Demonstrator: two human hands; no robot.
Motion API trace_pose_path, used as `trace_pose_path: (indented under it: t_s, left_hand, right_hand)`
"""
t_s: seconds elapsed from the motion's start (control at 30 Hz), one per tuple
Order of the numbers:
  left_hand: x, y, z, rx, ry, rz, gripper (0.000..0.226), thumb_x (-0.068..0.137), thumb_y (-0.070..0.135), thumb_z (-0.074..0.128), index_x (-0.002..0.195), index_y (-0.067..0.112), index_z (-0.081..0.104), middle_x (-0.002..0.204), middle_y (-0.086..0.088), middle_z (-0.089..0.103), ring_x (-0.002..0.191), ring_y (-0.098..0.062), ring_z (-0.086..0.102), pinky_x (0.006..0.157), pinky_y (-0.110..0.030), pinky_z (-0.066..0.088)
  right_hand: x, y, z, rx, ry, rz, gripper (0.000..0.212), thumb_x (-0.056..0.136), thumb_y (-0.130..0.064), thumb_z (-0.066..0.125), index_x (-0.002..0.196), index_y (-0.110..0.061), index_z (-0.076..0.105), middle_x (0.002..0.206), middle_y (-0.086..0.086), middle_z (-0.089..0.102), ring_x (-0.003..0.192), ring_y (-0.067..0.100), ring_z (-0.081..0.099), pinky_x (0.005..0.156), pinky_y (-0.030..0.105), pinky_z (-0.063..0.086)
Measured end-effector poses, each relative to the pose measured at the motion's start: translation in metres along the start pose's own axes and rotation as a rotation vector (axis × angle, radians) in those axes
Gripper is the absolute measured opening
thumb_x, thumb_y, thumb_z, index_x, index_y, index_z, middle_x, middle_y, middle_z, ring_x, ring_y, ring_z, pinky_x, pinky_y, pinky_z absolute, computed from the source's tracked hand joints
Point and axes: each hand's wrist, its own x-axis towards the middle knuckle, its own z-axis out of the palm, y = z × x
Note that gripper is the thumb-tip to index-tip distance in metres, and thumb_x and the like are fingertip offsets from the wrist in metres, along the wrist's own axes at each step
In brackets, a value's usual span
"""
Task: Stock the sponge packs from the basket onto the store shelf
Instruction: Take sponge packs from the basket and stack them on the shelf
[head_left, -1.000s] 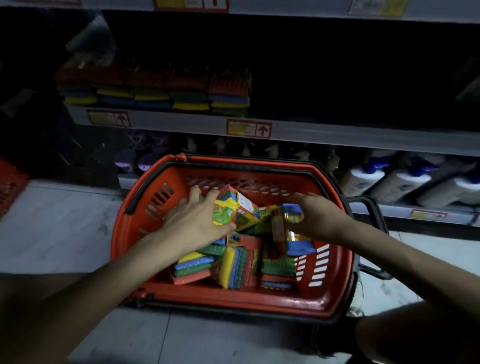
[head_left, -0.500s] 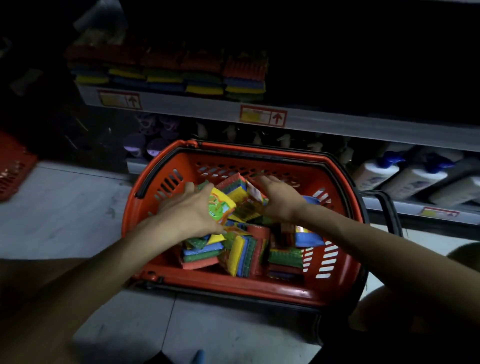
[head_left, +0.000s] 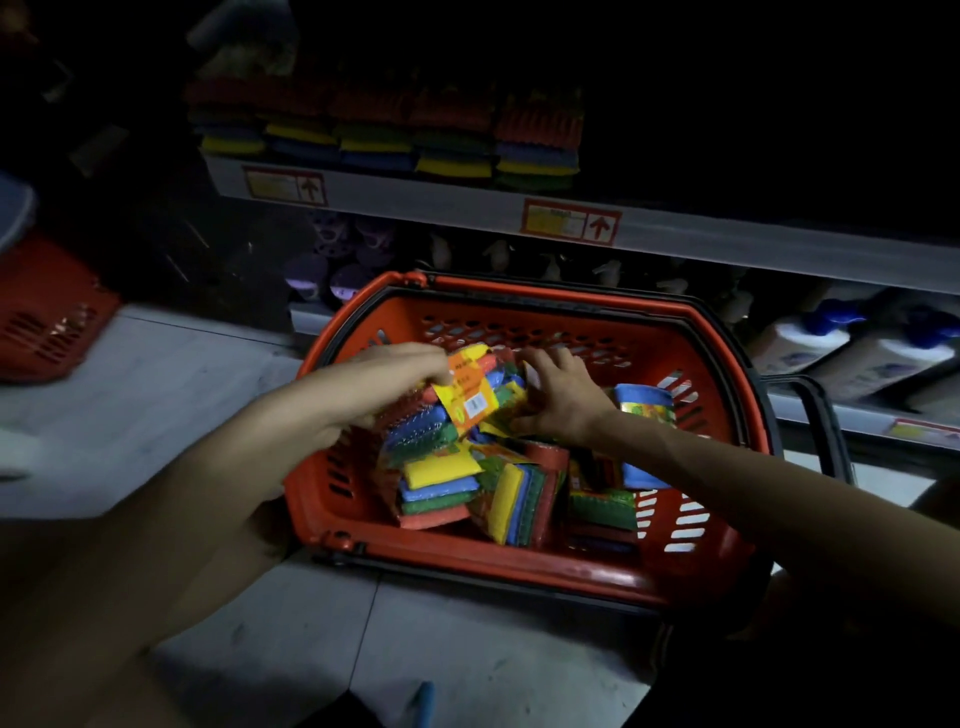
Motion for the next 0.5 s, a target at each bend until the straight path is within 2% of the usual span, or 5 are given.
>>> trace_pose_path:
  t_s: [0.1, 0.23, 0.37, 0.43, 0.5]
  left_hand:
    - [0.003, -0.005, -0.003, -0.244, 0.03, -0.066, 0.054, 0.071, 0.054, 0.067, 0.12, 0.034, 0.068, 0.125, -0.003, 0.068, 0.118, -0.024, 0.062, 0.101, -0.054, 0.051]
    - [0.0, -0.003, 0.0, -0.409, -0.034, -0.19, 0.041, 0.089, 0.042, 0.058, 0.122, 0.019, 0.067, 0.115, -0.01, 0.072, 0.107, -0.03, 0.066, 0.084, -0.046, 0.058]
    - [-0.005, -0.002, 0.0, -0.437, -0.07, -0.127, 0.025, 0.091, 0.034, 0.061, 0.109, 0.019, 0.069, 0.096, -0.003, 0.078, 0.093, -0.023, 0.07, 0.081, -0.038, 0.056]
    - [-0.005, -0.001, -0.003, -0.461, -0.043, -0.09, 0.023, 0.091, 0.032, 0.062, 0.11, 0.019, 0.068, 0.094, -0.002, 0.078, 0.091, -0.021, 0.07, 0.085, -0.038, 0.057]
    - [0.0, -0.004, -0.005, -0.419, -0.015, -0.053, 0.036, 0.089, 0.04, 0.065, 0.118, 0.02, 0.067, 0.112, -0.004, 0.076, 0.103, -0.021, 0.069, 0.099, -0.043, 0.053]
  right_hand:
    - [0.001, -0.004, 0.001, 0.064, 0.007, -0.012, 0.091, 0.07, -0.039, 0.091, 0.138, -0.012, 0.036, 0.134, 0.012, 0.054, 0.119, 0.031, 0.055, 0.087, 0.035, 0.045]
    - [-0.002, -0.01, 0.003, -0.086, 0.007, -0.107, 0.112, 0.074, -0.047, 0.086, 0.158, -0.018, 0.018, 0.146, 0.015, 0.042, 0.13, 0.037, 0.049, 0.102, 0.043, 0.047]
    - [-0.008, -0.013, -0.001, -0.038, 0.022, -0.109, 0.096, 0.073, -0.048, 0.086, 0.146, -0.021, 0.03, 0.13, 0.011, 0.045, 0.118, 0.035, 0.055, 0.095, 0.045, 0.051]
    - [-0.013, -0.012, -0.014, 0.044, 0.08, -0.08, 0.095, 0.069, -0.051, 0.089, 0.139, -0.019, 0.034, 0.125, 0.01, 0.048, 0.109, 0.031, 0.058, 0.09, 0.04, 0.051]
    - [-0.022, -0.009, -0.03, 0.095, 0.143, -0.057, 0.086, 0.07, -0.045, 0.09, 0.131, -0.014, 0.037, 0.124, 0.011, 0.05, 0.106, 0.032, 0.059, 0.088, 0.041, 0.05]
